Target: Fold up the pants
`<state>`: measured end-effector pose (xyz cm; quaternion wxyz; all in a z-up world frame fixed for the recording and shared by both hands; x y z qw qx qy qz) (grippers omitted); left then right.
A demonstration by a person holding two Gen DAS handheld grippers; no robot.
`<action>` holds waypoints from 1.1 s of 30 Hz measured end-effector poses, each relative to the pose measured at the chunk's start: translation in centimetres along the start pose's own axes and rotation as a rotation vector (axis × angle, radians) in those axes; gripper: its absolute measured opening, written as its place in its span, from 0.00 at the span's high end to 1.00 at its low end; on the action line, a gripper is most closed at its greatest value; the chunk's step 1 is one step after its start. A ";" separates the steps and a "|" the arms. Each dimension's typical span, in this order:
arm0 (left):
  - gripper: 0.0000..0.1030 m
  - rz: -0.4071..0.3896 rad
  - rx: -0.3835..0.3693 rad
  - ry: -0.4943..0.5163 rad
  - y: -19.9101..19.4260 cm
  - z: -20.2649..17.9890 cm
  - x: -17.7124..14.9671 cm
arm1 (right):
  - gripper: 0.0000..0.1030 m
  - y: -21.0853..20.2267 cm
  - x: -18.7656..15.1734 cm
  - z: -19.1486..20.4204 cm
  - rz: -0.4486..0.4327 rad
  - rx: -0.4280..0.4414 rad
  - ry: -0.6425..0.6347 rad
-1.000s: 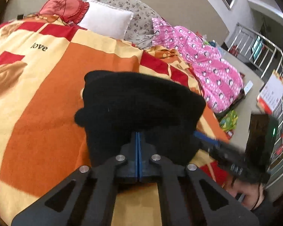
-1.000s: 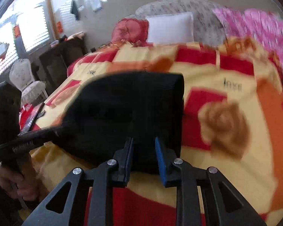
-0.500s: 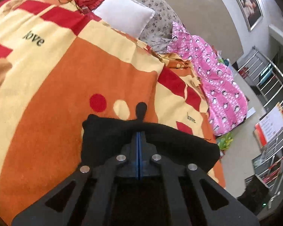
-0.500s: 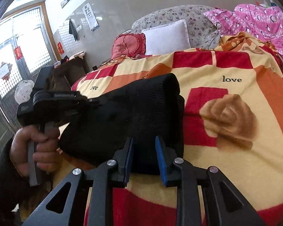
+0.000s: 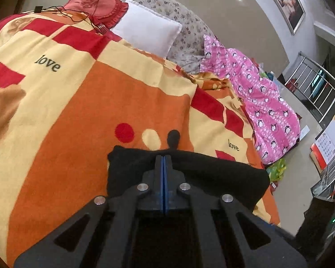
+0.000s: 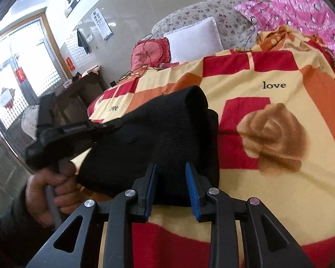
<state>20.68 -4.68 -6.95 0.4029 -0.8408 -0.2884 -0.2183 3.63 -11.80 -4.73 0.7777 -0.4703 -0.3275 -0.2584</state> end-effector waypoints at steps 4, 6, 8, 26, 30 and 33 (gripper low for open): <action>0.99 -0.006 -0.029 -0.015 -0.2 0.2 -0.2 | 0.67 -2.4 4.1 0.5 -0.117 -0.038 -0.024; 0.99 -0.008 -0.040 -0.018 -0.3 0.2 -0.2 | 0.67 -2.0 5.9 1.5 -0.124 -0.045 -0.059; 0.98 -0.012 -0.054 -0.004 -0.4 -0.1 -0.3 | 0.68 -0.1 7.1 2.7 -0.097 -0.066 -0.128; 0.67 -0.095 -0.043 -0.071 -2.3 0.9 0.2 | 0.71 7.2 5.0 -2.2 0.057 -0.168 -0.029; 0.67 -0.066 -0.004 -0.038 -1.6 0.8 -0.2 | 0.71 7.2 5.0 -2.0 0.055 -0.186 -0.033; 0.65 -0.071 0.013 -0.045 -1.7 1.0 -0.2 | 0.71 7.2 5.0 -2.1 0.055 -0.178 -0.029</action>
Point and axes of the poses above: each gripper's, at about its wrist camera, not at the fingertips, and y roughly the way its jaws point, z to its left, x to its top, the point moved 6 cm from there along y, roughly the way its jaws point, and after that the axes turned 3 degrees about -y, right-handed, at the moved point
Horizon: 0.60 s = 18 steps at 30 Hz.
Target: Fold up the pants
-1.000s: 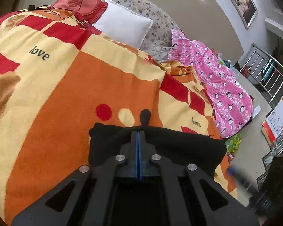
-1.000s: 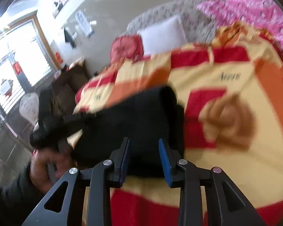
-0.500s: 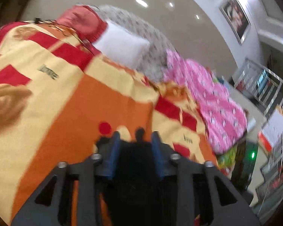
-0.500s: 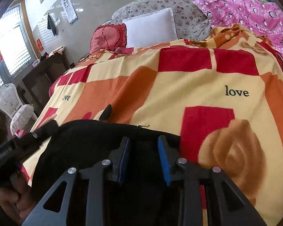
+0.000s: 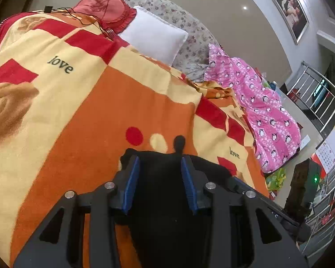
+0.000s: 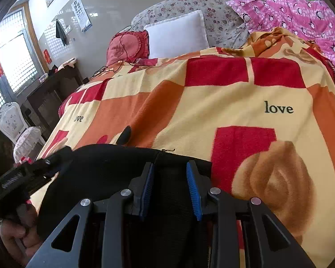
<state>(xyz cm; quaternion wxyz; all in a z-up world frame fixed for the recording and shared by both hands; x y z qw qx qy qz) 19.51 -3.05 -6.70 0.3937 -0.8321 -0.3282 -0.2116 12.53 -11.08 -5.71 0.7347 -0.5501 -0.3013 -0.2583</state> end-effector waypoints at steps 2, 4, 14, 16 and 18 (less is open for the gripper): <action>0.65 -0.035 0.006 -0.001 -0.8 0.0 0.1 | 0.71 0.0 0.0 0.1 0.000 -0.004 -0.005; 0.64 -0.090 -0.026 0.024 -1.9 -0.8 0.5 | 0.71 -0.1 0.0 0.0 0.000 -0.003 -0.004; 0.56 0.029 -0.030 0.061 0.7 -1.2 -0.4 | 0.70 0.0 0.0 0.3 0.001 -0.002 -0.008; 0.53 0.029 -0.035 0.066 0.7 -1.3 -0.4 | 0.69 0.0 0.0 0.4 0.001 -0.001 -0.011; 0.48 0.028 -0.043 0.074 0.7 -1.6 -0.5 | 0.68 0.0 0.0 0.4 0.001 0.001 -0.012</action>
Point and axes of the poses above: each gripper's, at about its wrist camera, not at the fingertips, and y roughly the way its jaws point, z to its left, x to its top, the point moved 6 cm from there along y, roughly the way its jaws point, and after that the axes turned 3 degrees about -y, right-handed, at the moved point
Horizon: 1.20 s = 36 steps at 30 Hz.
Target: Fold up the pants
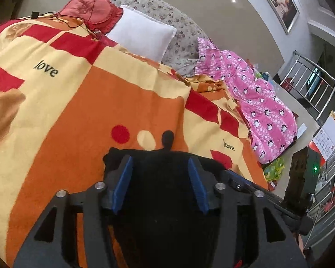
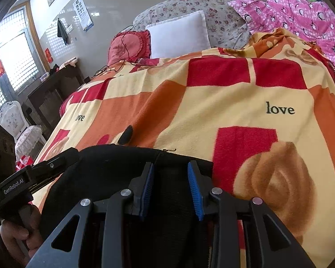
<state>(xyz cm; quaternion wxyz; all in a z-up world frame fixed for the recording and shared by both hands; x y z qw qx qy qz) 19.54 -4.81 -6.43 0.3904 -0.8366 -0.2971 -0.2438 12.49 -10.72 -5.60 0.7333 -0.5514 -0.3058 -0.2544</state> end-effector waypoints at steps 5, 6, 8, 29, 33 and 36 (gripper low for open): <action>0.47 -0.010 0.032 0.017 0.0 -0.4 -0.2 | 0.68 0.0 0.0 -0.1 0.000 0.007 0.005; 0.47 -0.012 0.042 0.024 -0.1 -0.5 -0.2 | 0.68 0.0 0.0 -0.1 -0.001 0.010 0.007; 0.47 -0.016 0.059 0.031 -0.1 -0.6 -0.2 | 0.68 0.0 0.0 -0.1 -0.001 0.016 0.012; 0.32 -0.083 0.197 -0.120 -1.4 3.2 0.9 | 0.48 -0.3 -0.1 0.8 0.003 0.015 -0.017; 0.32 -0.129 0.103 -0.134 -3.3 2.9 0.7 | 0.48 -0.3 0.1 0.8 0.007 0.021 -0.021; 0.32 -0.142 0.035 -0.145 -5.2 2.7 -0.2 | 0.48 -1.9 0.9 0.8 -0.033 -0.006 -0.037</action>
Point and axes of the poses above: each gripper's, at about its wrist camera, not at the fingertips, and y roughly the way its jaws point, z to its left, x to its top, the point moved 6 cm from there along y, roughly the way its jaws point, and after that the axes turned 3 degrees about -y, right-handed, at the moved point
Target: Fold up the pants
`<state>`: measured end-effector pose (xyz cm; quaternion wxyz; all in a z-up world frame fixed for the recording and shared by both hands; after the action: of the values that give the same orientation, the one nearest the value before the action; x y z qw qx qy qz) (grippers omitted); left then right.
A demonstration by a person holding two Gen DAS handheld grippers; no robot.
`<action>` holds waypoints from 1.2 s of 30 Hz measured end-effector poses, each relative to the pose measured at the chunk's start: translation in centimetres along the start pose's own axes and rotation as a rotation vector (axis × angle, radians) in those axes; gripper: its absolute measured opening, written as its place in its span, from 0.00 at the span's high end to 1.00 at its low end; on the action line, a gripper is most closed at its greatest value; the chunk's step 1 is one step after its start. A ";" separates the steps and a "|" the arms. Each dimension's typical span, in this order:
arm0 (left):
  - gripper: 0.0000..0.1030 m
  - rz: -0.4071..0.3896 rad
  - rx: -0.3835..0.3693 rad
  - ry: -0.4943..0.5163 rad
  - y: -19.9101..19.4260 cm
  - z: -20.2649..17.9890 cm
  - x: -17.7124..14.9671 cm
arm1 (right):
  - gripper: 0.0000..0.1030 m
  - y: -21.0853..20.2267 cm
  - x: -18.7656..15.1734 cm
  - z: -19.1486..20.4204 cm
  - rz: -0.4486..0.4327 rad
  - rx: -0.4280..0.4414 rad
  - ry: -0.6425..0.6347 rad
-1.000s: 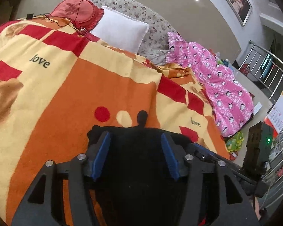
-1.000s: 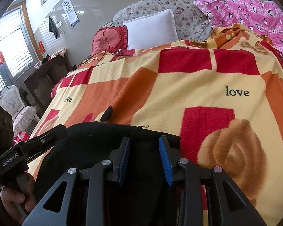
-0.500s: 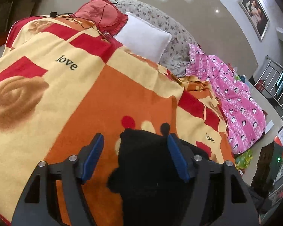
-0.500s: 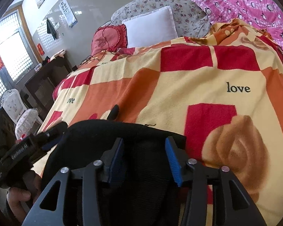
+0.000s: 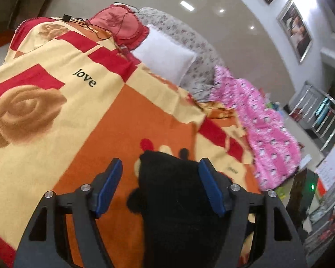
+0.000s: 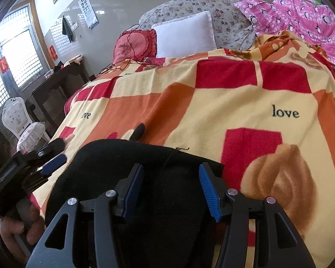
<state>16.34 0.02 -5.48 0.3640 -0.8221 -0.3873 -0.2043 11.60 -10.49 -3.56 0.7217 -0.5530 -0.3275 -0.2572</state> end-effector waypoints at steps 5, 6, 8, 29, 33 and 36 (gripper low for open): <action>0.32 0.031 -0.120 -0.014 -2.6 0.3 -1.4 | 0.48 -6.7 1.2 -0.5 -0.170 -0.016 -0.009; 0.32 0.022 -0.138 -0.003 -3.0 0.1 -1.4 | 0.48 -7.4 1.0 -0.6 -0.179 -0.024 -0.019; 0.32 0.017 -0.169 0.026 -3.4 -0.6 -1.5 | 0.49 -8.9 -0.2 -0.4 -0.181 -0.032 -0.059; 0.54 0.211 -0.165 0.232 -0.4 -4.5 -5.0 | 0.79 -4.7 -7.3 1.2 -0.064 0.052 -0.079; 0.40 0.206 -0.180 0.263 -0.3 -5.2 -5.3 | 0.79 -4.7 -7.1 1.3 -0.072 0.068 -0.071; 0.19 0.199 -0.197 0.311 -0.2 -6.2 -5.8 | 0.79 -4.8 -7.1 1.2 -0.079 0.069 -0.071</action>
<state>12.24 -7.44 -4.95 0.3557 -0.8464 -0.2215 -0.3286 3.21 -10.45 -5.74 0.7176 -0.5232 -0.3830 -0.2541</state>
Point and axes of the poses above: each gripper's, at about its wrist camera, not at the fingertips, and y roughly the way its jaws point, z to its left, x to its top, the point moved 6 cm from there along y, roughly the way its jaws point, and after that the axes turned 3 degrees about -y, right-handed, at the moved point
